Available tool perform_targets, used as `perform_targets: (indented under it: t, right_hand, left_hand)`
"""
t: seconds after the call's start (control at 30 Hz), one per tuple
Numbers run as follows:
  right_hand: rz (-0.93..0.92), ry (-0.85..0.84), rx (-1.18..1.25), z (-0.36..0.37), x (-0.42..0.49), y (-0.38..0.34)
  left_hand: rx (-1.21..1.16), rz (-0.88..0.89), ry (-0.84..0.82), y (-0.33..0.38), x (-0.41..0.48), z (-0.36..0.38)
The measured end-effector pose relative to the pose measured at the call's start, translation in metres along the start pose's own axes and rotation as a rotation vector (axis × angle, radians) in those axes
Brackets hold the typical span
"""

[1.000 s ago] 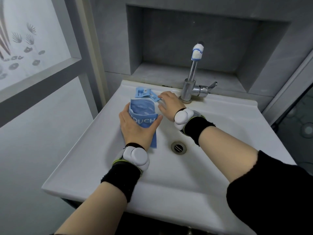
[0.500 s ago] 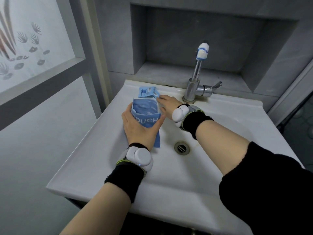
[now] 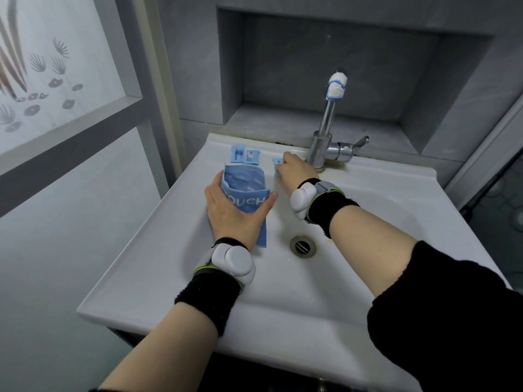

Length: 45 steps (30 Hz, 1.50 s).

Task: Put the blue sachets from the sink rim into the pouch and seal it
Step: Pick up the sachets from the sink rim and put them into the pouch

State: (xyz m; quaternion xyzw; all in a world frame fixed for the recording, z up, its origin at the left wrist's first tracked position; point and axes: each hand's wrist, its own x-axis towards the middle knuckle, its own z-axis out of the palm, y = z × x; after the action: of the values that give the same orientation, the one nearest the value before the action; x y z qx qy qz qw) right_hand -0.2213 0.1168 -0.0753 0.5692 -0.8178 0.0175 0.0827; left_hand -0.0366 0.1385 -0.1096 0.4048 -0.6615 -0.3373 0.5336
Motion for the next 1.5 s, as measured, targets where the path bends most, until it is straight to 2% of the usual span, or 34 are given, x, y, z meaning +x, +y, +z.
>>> perform_targets:
  t: [0.17,0.3,0.47,0.7,0.83,0.93,1.07,1.27,1.5]
  right_hand:
    - [0.003,0.086,-0.080,-0.006,-0.007,0.004]
    - [0.030,0.190,0.022,-0.005,-0.022,0.008]
    - [0.218,0.399,0.402,-0.010,-0.058,0.019]
    - [0.533,0.517,0.972,-0.014,-0.109,0.031]
    - [0.591,0.548,1.187,-0.016,-0.134,0.033]
    - [0.621,0.570,1.283,-0.012,-0.149,0.034]
    - [0.652,0.587,1.267,0.000,-0.162,0.030]
    - [0.656,0.541,1.439,0.000,-0.160,0.028]
    - [0.617,0.573,1.497,-0.007,-0.160,0.027]
  left_hand:
    - [0.005,0.000,-0.010,-0.001,0.000,0.001]
    - [0.004,-0.014,-0.020,-0.001,0.000,0.001]
    - [-0.007,-0.017,-0.061,0.002,-0.003,0.000]
    - [0.069,0.117,-0.202,0.009,-0.010,0.000]
    - [0.123,0.198,-0.322,0.014,-0.015,0.004]
    - [0.168,0.235,-0.350,0.015,-0.016,0.005]
    - [0.186,0.212,-0.417,0.013,-0.017,0.005]
    - [0.219,0.196,-0.482,0.011,-0.018,0.006]
    - [0.294,0.266,-0.498,0.010,-0.018,0.008]
